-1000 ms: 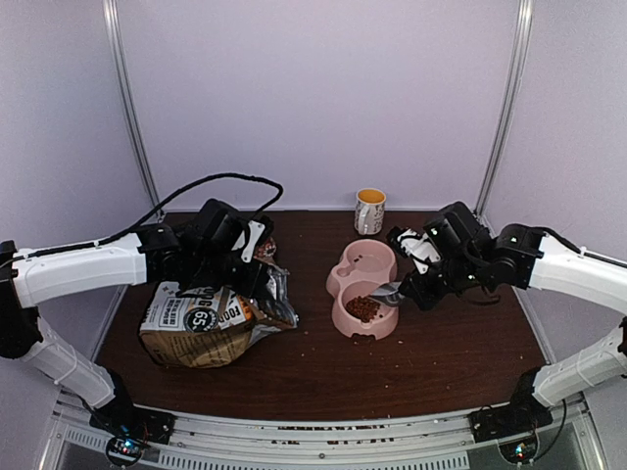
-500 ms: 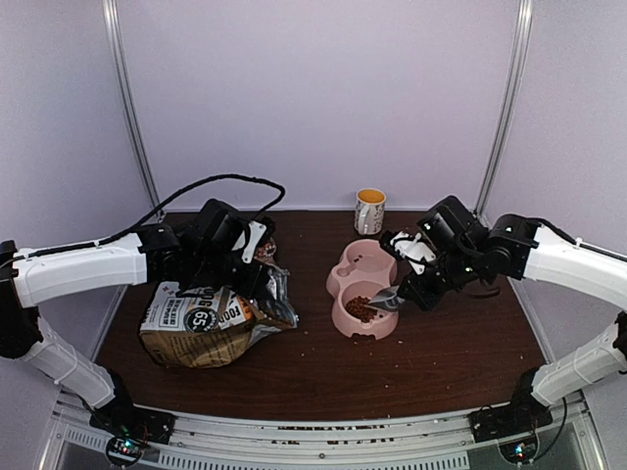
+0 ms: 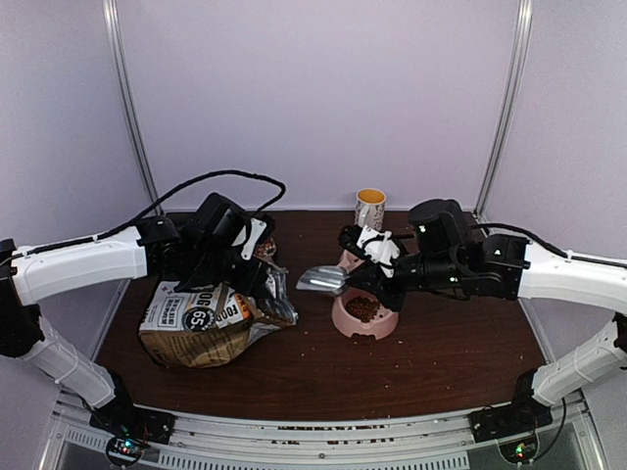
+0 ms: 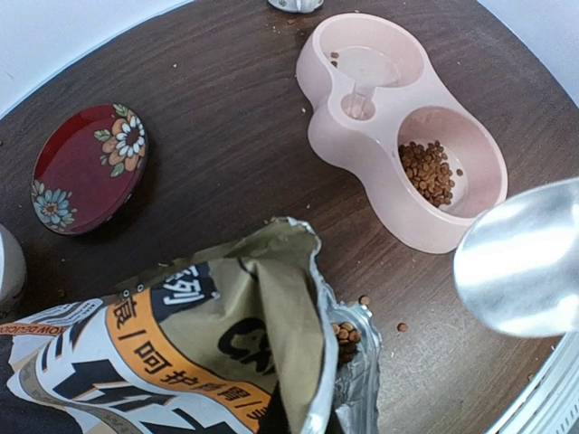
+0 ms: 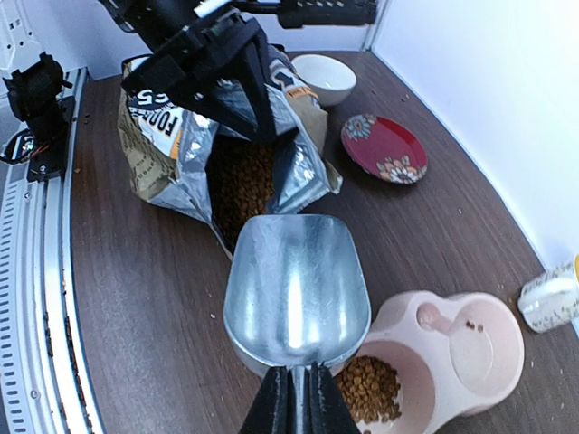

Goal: Serve the pet food
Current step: Insert the spatula into the pet food bag.

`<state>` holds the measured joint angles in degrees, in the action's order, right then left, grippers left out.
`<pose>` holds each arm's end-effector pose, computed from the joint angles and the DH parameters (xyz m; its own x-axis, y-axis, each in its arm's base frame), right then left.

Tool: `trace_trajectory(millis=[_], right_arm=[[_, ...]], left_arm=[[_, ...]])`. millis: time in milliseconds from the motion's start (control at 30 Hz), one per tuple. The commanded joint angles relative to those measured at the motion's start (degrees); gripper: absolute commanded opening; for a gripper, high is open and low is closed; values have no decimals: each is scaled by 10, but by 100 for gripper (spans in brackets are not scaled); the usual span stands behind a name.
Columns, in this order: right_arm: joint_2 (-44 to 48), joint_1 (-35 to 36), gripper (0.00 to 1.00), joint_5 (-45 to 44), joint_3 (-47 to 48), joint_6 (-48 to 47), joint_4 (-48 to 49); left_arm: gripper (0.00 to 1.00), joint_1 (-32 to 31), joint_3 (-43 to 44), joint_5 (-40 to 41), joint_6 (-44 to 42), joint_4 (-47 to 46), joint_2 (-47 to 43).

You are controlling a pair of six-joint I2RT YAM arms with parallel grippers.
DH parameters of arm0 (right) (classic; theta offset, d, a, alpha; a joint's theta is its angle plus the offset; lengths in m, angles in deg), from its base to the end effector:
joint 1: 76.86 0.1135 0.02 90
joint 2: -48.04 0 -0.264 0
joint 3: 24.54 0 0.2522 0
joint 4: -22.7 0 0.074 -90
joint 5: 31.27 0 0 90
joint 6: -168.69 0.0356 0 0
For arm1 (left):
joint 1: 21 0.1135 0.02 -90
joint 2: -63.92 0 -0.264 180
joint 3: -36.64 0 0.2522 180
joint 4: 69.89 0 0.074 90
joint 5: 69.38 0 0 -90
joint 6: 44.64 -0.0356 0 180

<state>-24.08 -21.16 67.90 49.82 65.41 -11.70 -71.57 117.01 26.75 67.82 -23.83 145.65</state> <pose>0.1550 0.2373 0.3165 -0.0871 -0.5302 -0.8434 -0.9366 0.3320 -0.1119 0.1987 -0.2356 0.2882 -0.7081 0.2630 -0.6553 0.4887 0.8525 -0.1858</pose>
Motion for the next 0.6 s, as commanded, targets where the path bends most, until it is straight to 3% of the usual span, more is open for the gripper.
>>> trace_trajectory(millis=[0, 200, 567], right_arm=[[-45, 11, 0, 56, 9, -54, 122], [-119, 14, 0, 105, 35, -75, 160], [-233, 15, 0, 101, 113, -118, 73]], left_arm=[[0, -3, 39, -14, 5, -59, -14], [0, -3, 48, -7, 5, -45, -18], [0, -3, 46, -23, 4, -41, -20]])
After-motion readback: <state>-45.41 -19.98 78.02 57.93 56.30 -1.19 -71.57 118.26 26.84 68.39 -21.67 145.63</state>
